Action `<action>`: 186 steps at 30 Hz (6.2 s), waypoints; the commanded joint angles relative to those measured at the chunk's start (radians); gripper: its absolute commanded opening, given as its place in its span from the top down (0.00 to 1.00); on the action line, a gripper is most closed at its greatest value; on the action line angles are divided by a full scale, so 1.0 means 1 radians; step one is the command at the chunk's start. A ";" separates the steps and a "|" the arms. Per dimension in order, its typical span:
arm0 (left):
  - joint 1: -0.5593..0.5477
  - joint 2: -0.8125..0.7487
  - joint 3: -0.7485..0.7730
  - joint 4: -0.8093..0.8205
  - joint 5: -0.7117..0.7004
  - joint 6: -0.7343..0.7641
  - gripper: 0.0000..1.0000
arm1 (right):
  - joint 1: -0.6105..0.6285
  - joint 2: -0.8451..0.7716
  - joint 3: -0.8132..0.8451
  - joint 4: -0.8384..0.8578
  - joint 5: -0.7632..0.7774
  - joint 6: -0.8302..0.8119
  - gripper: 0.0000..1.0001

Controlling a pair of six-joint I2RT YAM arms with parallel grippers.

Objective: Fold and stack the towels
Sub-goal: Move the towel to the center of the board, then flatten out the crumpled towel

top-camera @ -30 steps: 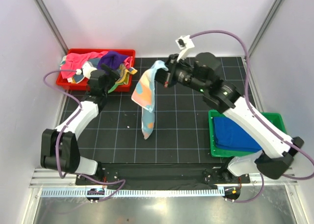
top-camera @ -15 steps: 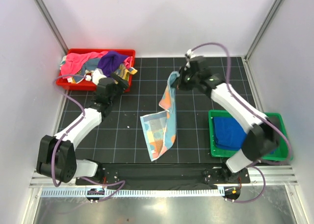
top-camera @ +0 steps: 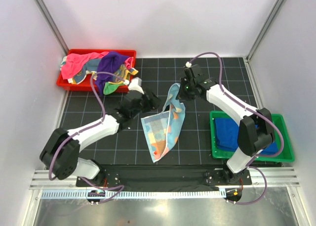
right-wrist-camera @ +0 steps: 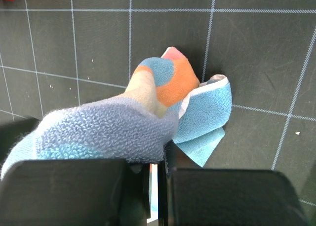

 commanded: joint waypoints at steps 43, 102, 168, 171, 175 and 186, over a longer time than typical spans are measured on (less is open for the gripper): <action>-0.128 0.348 0.131 0.247 -0.139 0.327 0.76 | 0.001 -0.094 0.033 -0.008 0.038 -0.005 0.99; 0.262 0.226 0.757 -0.363 0.180 0.229 1.00 | -0.021 -0.020 0.128 0.271 0.101 -0.077 0.99; 0.085 0.031 -0.099 -0.389 0.114 0.059 0.31 | 0.303 -0.207 -0.571 0.171 0.449 0.357 0.86; 0.085 0.030 -0.097 -0.374 0.131 0.066 0.31 | 0.303 -0.223 -0.525 0.142 0.451 0.343 0.90; 0.084 0.034 -0.091 -0.372 0.131 0.085 0.31 | 0.303 -0.240 -0.471 0.084 0.466 0.327 0.92; 0.085 0.029 -0.074 -0.362 0.189 0.106 0.31 | 0.297 -0.186 -0.268 -0.019 0.498 0.272 0.92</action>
